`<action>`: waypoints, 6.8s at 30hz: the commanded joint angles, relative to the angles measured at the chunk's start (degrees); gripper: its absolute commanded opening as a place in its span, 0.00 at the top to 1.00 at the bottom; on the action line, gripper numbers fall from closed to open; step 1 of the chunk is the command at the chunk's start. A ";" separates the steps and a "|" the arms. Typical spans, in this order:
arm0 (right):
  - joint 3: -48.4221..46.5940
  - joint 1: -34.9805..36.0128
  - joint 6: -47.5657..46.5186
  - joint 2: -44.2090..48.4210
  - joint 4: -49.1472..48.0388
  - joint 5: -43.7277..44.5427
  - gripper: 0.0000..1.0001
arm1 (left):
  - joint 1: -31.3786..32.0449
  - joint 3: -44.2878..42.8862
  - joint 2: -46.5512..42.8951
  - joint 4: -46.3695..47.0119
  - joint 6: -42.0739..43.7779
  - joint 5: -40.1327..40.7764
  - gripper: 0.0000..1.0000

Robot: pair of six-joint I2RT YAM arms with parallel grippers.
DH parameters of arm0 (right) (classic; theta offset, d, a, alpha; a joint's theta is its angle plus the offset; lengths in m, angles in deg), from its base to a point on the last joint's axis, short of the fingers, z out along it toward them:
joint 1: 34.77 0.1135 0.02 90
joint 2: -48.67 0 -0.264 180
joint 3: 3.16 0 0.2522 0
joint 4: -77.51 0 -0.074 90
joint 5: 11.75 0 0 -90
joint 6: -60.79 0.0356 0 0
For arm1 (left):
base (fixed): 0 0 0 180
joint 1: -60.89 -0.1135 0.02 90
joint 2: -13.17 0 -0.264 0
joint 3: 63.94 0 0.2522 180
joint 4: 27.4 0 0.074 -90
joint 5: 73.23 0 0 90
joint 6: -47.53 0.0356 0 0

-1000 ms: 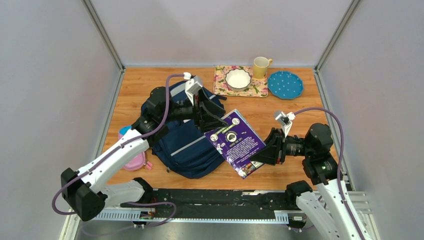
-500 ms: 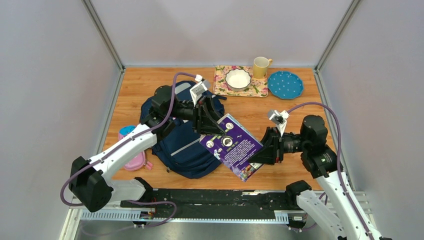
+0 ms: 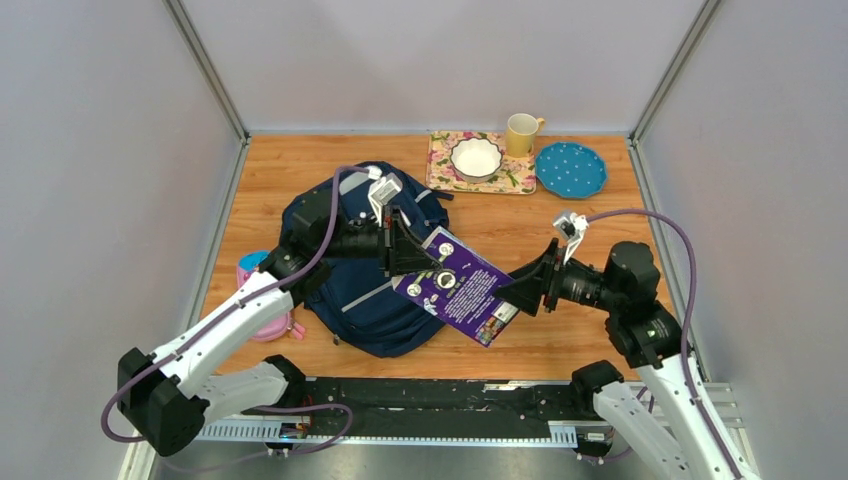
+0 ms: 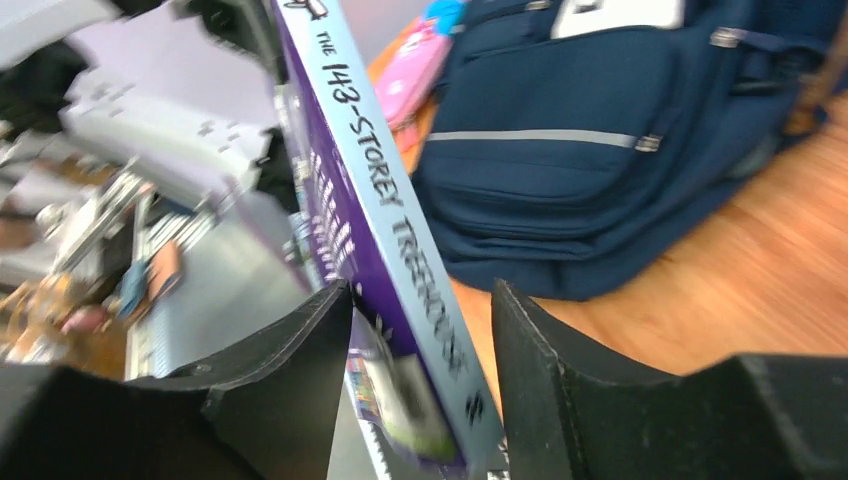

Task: Pack the student bag
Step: Pick up the book from the center of the board, then place the book in the student bag.

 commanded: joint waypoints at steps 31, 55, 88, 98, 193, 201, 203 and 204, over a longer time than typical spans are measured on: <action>21.18 -0.17 41.89 2.78 -48.52 8.98 0.24 | -6.32 18.43 -0.21 52.62 -46.29 6.46 1.00; 14.52 0.27 35.28 2.68 -31.55 11.66 1.00 | -6.32 18.35 1.74 38.35 -35.87 6.19 0.48; 11.78 0.27 30.49 26.51 6.64 49.22 1.00 | 21.63 3.31 11.21 -29.73 17.69 47.94 0.40; 12.40 0.27 30.41 26.68 6.64 49.49 1.00 | 21.98 2.52 15.17 -30.43 17.16 49.52 0.50; 16.62 14.77 63.63 -33.93 -70.07 29.08 1.00 | 26.55 -19.98 4.45 -37.12 18.93 77.74 1.00; 12.85 22.05 64.95 -42.66 -73.61 53.40 1.00 | 26.55 -20.16 3.57 -36.33 13.83 75.28 1.00; 11.09 27.66 63.28 -45.29 -73.34 64.21 1.00 | 26.55 -20.16 3.48 -36.32 12.86 75.19 1.00; 10.47 29.52 62.67 -46.26 -72.90 68.34 1.00 | 26.55 -20.33 3.48 -36.50 12.68 75.01 1.00</action>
